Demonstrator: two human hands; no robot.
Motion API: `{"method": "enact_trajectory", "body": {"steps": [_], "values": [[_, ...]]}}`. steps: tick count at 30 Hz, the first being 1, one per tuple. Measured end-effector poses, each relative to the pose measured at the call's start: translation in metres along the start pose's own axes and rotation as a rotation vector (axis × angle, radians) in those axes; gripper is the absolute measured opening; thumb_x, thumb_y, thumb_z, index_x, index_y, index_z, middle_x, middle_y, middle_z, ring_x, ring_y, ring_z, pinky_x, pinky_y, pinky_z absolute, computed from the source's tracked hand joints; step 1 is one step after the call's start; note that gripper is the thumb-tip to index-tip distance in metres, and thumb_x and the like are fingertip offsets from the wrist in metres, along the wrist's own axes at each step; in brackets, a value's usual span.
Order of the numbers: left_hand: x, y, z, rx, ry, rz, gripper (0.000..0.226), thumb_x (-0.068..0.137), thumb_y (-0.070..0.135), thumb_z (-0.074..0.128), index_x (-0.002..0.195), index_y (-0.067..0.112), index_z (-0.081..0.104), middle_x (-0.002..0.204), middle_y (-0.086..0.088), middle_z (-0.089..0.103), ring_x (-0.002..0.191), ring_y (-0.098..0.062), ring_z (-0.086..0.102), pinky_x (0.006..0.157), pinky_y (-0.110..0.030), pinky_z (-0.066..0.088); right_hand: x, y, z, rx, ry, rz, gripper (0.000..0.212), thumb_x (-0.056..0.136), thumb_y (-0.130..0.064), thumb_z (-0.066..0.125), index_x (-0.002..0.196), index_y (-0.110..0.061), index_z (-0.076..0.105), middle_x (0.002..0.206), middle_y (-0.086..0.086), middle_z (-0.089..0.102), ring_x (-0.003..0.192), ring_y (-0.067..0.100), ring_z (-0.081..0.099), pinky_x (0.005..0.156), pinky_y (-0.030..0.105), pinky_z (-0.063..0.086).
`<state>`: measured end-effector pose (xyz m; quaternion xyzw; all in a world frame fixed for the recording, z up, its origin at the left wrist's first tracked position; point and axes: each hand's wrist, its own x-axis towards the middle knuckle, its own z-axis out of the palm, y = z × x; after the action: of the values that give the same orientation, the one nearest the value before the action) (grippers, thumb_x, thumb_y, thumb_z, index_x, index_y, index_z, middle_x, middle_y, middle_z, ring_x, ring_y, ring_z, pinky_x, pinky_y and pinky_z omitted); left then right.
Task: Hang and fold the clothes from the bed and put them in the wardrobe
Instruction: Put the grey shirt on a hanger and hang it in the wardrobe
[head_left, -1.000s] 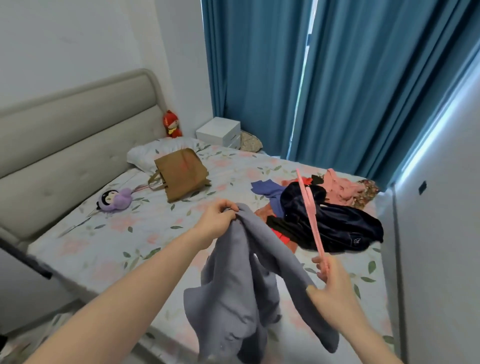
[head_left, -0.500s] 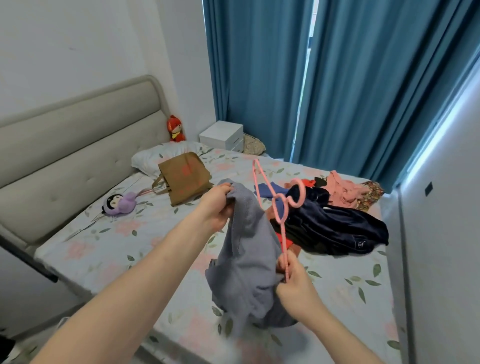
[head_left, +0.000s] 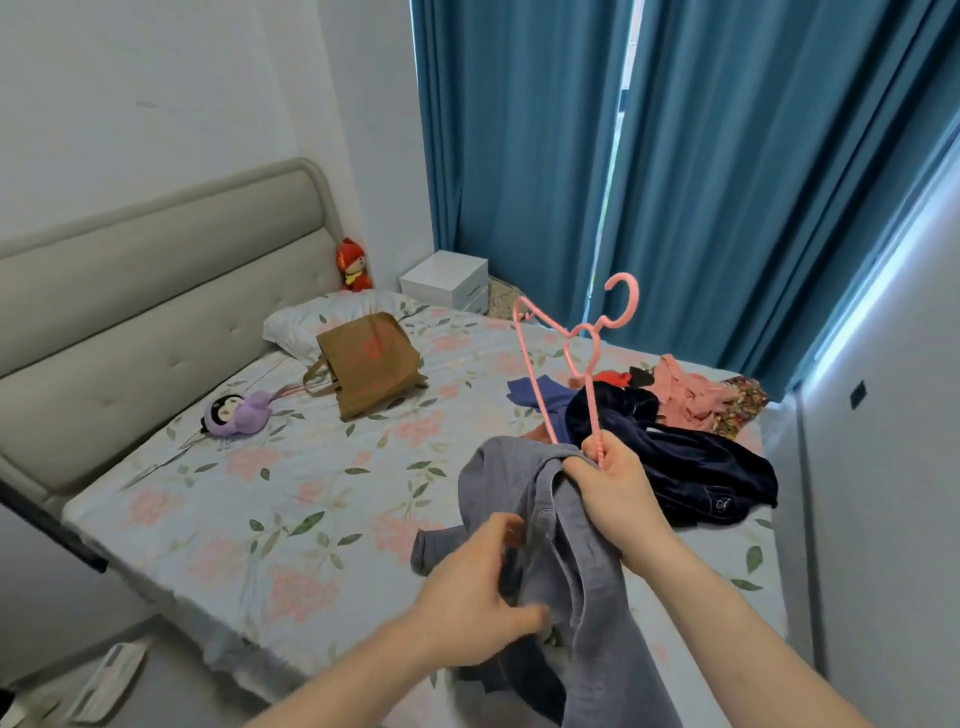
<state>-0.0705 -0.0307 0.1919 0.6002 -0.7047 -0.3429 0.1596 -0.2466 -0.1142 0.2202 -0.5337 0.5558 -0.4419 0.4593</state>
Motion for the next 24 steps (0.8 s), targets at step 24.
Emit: {"method": "enact_trajectory", "body": {"steps": [24], "values": [[0.064,-0.001,-0.090,-0.130,0.369,0.091,0.031,0.106,0.032,0.047,0.100,0.012,0.070,0.089,-0.005,0.072,0.083,-0.017,0.065,0.076,-0.036,0.049,-0.027,0.030,-0.086,-0.374,0.025,0.114,0.045,0.086,-0.025,0.078,0.078,-0.014,0.035,0.072,0.001,0.045,0.064,0.018,0.043,0.062,0.034,0.032]]}}
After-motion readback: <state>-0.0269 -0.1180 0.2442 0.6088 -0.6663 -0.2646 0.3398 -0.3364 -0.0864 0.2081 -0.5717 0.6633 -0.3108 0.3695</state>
